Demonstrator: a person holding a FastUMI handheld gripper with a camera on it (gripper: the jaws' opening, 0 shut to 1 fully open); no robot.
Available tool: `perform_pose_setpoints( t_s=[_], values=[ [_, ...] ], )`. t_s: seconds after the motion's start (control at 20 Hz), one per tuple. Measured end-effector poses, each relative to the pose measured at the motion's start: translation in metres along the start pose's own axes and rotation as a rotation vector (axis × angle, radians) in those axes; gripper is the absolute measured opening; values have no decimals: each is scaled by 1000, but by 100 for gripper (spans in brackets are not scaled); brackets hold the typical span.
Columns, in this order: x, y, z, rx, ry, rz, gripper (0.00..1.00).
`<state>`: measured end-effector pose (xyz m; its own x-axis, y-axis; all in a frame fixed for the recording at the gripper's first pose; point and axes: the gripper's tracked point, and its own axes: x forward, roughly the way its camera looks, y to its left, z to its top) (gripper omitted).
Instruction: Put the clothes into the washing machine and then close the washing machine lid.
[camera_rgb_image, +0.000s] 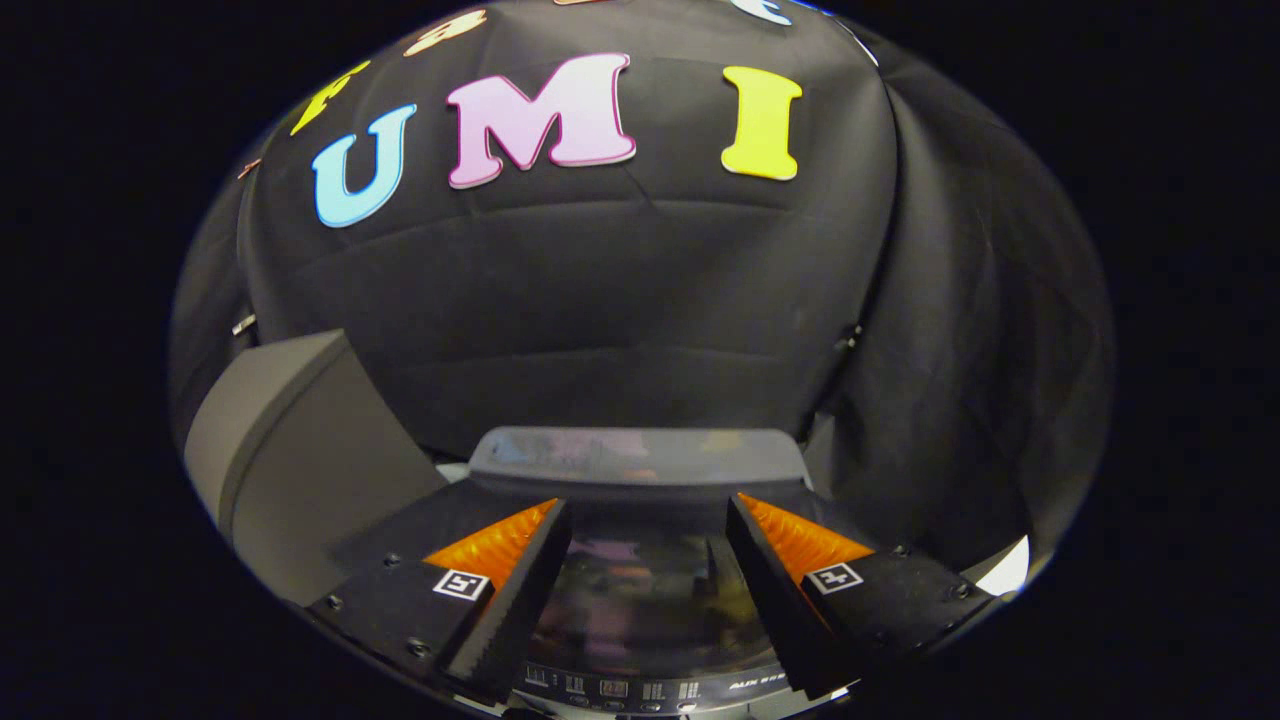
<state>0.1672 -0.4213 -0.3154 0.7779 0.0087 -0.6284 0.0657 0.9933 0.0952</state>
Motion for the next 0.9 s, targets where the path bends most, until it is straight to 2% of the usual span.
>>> perform_pose_setpoints(
  t_s=[0.1, 0.25, 0.5, 0.65, 0.9],
  values=[
    [-11, 7, -4, 20, -16, -1, 99],
    [-32, 31, 17, 29, -95, 24, 99],
    [-66, 92, 84, -25, -279, 88, 99],
    [-81, 123, 119, 4, -373, 129, 99],
    [-118, 147, 169, 42, -518, 153, 99]
  ],
)
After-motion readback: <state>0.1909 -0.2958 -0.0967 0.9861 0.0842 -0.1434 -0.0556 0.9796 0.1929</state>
